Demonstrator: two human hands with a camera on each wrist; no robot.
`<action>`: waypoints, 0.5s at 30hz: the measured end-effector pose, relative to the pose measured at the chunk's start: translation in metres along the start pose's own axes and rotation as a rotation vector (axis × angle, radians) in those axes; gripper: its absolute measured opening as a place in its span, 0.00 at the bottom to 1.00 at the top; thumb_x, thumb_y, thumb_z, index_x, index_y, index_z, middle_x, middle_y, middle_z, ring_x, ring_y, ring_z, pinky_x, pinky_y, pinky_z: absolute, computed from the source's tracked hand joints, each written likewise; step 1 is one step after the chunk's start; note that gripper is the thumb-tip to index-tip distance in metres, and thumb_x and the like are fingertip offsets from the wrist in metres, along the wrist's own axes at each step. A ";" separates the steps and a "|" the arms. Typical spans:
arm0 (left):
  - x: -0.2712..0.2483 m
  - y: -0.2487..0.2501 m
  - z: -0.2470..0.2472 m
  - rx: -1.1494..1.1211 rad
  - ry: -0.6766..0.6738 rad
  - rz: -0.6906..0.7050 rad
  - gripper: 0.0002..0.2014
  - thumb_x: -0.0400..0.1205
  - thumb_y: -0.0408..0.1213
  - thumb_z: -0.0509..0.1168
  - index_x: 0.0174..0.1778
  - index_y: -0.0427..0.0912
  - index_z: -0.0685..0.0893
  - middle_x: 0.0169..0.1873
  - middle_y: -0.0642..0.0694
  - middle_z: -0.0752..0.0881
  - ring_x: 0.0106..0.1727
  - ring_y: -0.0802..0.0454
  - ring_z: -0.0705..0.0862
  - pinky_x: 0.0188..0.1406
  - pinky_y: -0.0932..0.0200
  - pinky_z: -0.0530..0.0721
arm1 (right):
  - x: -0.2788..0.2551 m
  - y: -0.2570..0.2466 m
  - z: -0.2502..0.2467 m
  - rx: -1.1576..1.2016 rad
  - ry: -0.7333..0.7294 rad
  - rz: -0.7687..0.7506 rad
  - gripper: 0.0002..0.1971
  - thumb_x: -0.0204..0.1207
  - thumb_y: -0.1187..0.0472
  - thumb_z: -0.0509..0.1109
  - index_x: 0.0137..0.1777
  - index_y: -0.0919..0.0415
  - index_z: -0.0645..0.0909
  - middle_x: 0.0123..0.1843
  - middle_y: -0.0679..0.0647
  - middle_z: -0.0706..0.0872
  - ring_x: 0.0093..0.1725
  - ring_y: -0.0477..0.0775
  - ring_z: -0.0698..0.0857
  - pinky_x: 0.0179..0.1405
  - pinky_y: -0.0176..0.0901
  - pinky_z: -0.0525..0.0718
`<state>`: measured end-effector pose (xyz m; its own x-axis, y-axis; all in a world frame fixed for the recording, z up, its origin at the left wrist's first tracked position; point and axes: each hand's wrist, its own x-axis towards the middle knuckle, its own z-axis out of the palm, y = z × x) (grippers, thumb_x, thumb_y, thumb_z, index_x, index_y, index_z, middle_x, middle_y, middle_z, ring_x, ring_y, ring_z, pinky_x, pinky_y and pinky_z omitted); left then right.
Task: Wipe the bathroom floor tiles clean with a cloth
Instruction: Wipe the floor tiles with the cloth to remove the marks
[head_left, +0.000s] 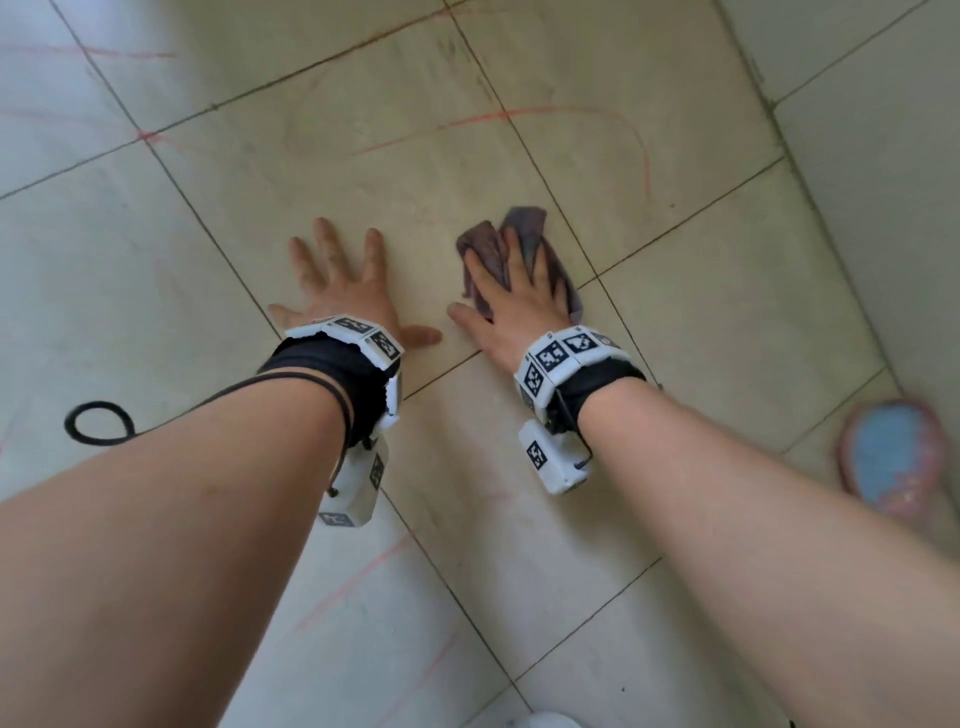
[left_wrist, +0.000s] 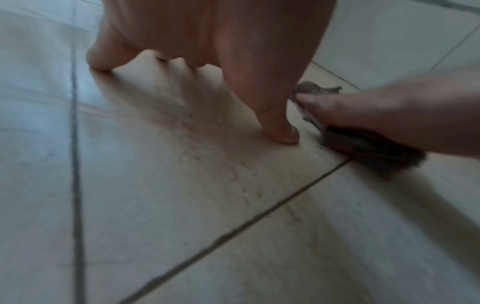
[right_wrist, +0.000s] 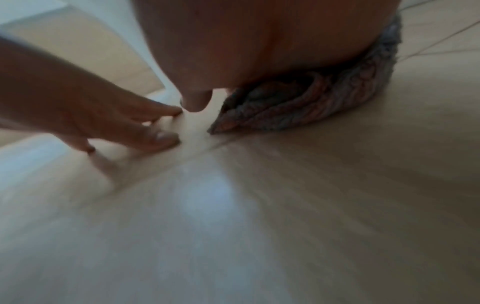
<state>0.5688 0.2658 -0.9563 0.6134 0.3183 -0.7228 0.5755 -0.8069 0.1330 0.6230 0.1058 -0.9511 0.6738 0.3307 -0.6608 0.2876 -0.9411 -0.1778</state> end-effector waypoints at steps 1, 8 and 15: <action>-0.001 -0.007 -0.001 -0.009 0.003 -0.014 0.62 0.68 0.70 0.72 0.84 0.60 0.34 0.82 0.46 0.25 0.83 0.38 0.29 0.72 0.17 0.54 | -0.005 0.009 0.003 -0.012 -0.004 0.001 0.35 0.82 0.33 0.51 0.85 0.36 0.41 0.86 0.46 0.29 0.84 0.60 0.30 0.81 0.65 0.36; -0.007 -0.023 -0.004 -0.036 0.011 -0.062 0.60 0.70 0.67 0.72 0.85 0.59 0.35 0.82 0.45 0.25 0.83 0.37 0.29 0.73 0.18 0.53 | 0.033 0.004 -0.032 0.084 0.051 0.240 0.34 0.82 0.33 0.50 0.85 0.36 0.43 0.86 0.51 0.31 0.84 0.64 0.32 0.80 0.69 0.40; -0.003 -0.024 -0.002 -0.048 0.039 -0.042 0.60 0.70 0.68 0.72 0.85 0.58 0.36 0.82 0.45 0.26 0.83 0.36 0.30 0.72 0.17 0.53 | 0.036 -0.055 -0.022 0.015 0.019 -0.015 0.31 0.82 0.32 0.46 0.84 0.33 0.47 0.86 0.47 0.30 0.84 0.60 0.30 0.81 0.68 0.36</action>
<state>0.5542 0.2847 -0.9558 0.6078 0.3715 -0.7018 0.6263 -0.7677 0.1360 0.6463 0.1710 -0.9494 0.6822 0.3462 -0.6440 0.2880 -0.9368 -0.1985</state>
